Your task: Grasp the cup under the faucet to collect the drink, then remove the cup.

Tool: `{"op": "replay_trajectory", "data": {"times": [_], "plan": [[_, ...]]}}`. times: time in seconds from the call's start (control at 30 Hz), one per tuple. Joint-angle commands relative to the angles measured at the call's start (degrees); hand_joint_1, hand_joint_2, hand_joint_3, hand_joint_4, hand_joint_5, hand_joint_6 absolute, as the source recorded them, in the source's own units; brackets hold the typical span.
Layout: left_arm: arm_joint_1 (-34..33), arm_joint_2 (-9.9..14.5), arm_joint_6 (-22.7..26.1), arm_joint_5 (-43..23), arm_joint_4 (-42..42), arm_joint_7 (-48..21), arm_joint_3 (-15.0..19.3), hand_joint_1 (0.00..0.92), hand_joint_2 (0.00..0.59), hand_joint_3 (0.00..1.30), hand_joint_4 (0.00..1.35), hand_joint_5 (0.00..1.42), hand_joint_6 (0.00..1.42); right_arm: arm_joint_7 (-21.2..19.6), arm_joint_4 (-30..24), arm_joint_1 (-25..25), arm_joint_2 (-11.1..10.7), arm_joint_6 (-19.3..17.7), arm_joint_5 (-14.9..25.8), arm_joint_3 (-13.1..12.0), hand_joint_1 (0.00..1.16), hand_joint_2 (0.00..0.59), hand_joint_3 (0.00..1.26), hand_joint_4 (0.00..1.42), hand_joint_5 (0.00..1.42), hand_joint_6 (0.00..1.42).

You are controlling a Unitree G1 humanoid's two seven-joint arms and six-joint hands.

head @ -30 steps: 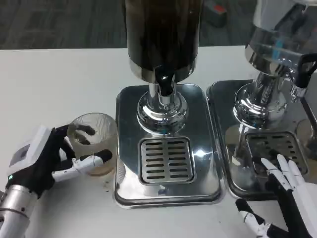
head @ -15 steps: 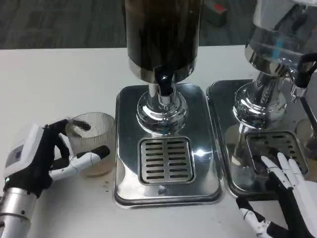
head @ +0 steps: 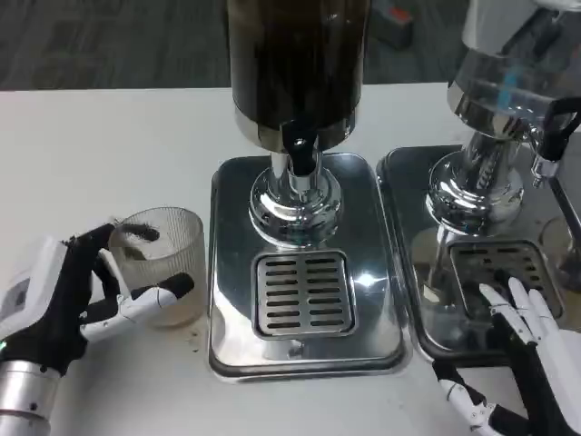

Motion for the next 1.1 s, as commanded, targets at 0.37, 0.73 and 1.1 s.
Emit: {"op": "replay_trajectory", "data": {"times": [0.37,0.73,1.1], "plan": [[3.1,-0.7,-3.7,-0.6,-11.5,-0.2,2.8,0.363,0.078,0.65,0.88,1.06,1.40,-0.3,-0.8,0.9,0.1,-0.4,1.0,-0.4,0.43,0.366,0.14,0.00,0.00,0.23],[-0.6,-3.2,-1.9,2.0,-9.4,-2.1,0.6,0.364,0.078,0.65,0.88,1.06,1.40,-0.7,-2.1,2.0,1.2,-0.4,1.0,0.1,0.42,0.367,0.14,0.01,0.00,0.23],[-4.9,-5.7,-0.4,4.9,-3.4,-1.4,-2.5,0.364,0.078,0.65,0.88,1.06,1.40,-0.2,-5.1,3.6,3.0,0.0,0.9,0.5,0.41,0.374,0.15,0.02,0.00,0.23]]}}
